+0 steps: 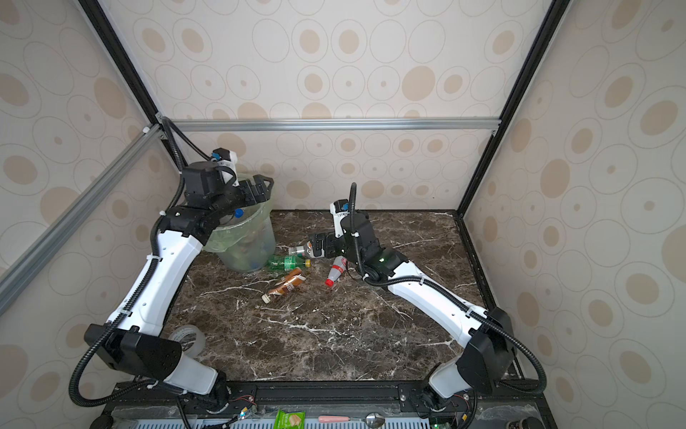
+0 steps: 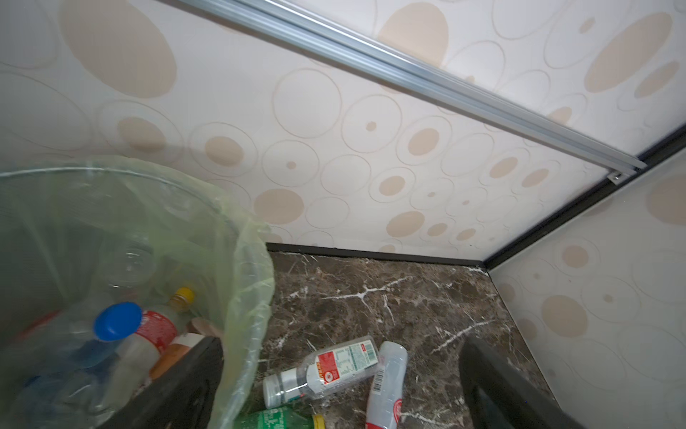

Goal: Throw the plastic bottles in the bin
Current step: Pick up the plastic bottle from the top-center of the table.

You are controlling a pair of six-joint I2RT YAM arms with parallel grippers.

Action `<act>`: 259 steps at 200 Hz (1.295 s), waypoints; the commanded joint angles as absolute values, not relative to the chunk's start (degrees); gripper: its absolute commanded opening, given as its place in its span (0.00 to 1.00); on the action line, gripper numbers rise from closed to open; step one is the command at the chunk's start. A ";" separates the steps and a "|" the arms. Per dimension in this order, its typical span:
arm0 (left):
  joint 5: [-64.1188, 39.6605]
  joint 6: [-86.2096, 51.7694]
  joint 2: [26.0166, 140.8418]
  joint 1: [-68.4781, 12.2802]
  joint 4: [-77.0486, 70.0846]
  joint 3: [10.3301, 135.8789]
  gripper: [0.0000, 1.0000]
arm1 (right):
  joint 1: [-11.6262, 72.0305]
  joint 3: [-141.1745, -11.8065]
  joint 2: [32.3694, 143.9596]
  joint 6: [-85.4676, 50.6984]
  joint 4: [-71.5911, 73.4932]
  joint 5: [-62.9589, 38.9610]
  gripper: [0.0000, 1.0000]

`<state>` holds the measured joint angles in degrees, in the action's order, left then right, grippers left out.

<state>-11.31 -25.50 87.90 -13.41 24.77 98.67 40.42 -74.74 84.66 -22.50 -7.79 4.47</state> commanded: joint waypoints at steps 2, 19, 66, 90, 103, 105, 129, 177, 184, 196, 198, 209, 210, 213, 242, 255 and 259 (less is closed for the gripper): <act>-14.09 -27.40 89.71 -16.94 20.91 96.49 0.99 | 37.89 -70.99 86.08 -28.65 -9.12 7.59 1.00; -14.95 -28.22 91.04 -19.55 19.76 94.85 0.99 | 36.28 -68.33 86.76 -31.24 -8.60 8.20 1.00; -17.34 -31.13 93.32 -23.57 15.05 89.34 0.99 | 34.10 -63.70 91.83 -36.31 -5.56 7.62 0.97; -18.54 -32.37 94.01 -24.43 13.11 87.06 0.99 | 34.11 -63.87 96.16 -37.98 -3.63 4.77 0.95; -20.06 -33.49 94.34 -24.52 11.67 85.52 0.99 | 34.12 -64.61 98.86 -38.98 -3.23 3.69 0.93; -20.20 -33.66 94.38 -24.52 11.46 85.25 0.99 | 34.11 -64.80 99.31 -39.12 -3.18 3.62 0.93; -20.96 -34.80 94.73 -24.64 9.85 82.98 0.99 | 34.10 -66.28 103.59 -40.66 -2.84 2.93 0.89; -20.94 -34.87 94.83 -24.93 9.26 80.89 0.99 | 34.28 -69.56 109.41 -42.05 -2.83 3.07 0.84; -21.00 -34.89 94.92 -24.90 9.16 80.71 0.99 | 34.29 -70.22 110.33 -42.18 -3.09 3.06 0.83; -20.98 -34.94 94.96 -25.00 9.02 80.36 0.99 | 34.30 -71.13 111.57 -42.19 -3.23 2.59 0.82; -21.00 -34.90 94.98 -25.01 8.96 80.34 0.99 | 34.35 -71.24 111.70 -42.25 -3.25 2.62 0.82; -20.84 -34.81 94.97 -25.03 8.90 80.17 0.99 | 34.62 -72.00 112.57 -42.18 -3.40 3.01 0.81; -20.79 -34.81 94.94 -25.04 8.89 80.16 0.99 | 34.67 -72.08 112.62 -42.18 -3.46 3.04 0.81; -20.82 -34.80 95.00 -25.05 8.91 80.16 0.99 | 34.70 -72.27 112.93 -42.14 -3.59 3.15 0.81; -20.74 -34.65 95.27 -24.97 8.97 80.09 0.99 | 34.72 -74.09 115.19 -42.58 -4.93 4.04 0.79; -20.83 -34.52 95.41 -25.04 9.05 80.09 0.99 | 34.73 -74.43 115.81 -42.78 -5.43 4.46 0.77; -20.74 -34.52 95.44 -24.98 8.99 80.07 0.99 | 34.77 -74.52 115.98 -42.88 -5.40 4.56 0.77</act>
<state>-20.49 -34.30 94.61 -24.62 10.02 79.96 34.44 -72.84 114.32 -41.41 -3.70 3.18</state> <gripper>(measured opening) 0.991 0.780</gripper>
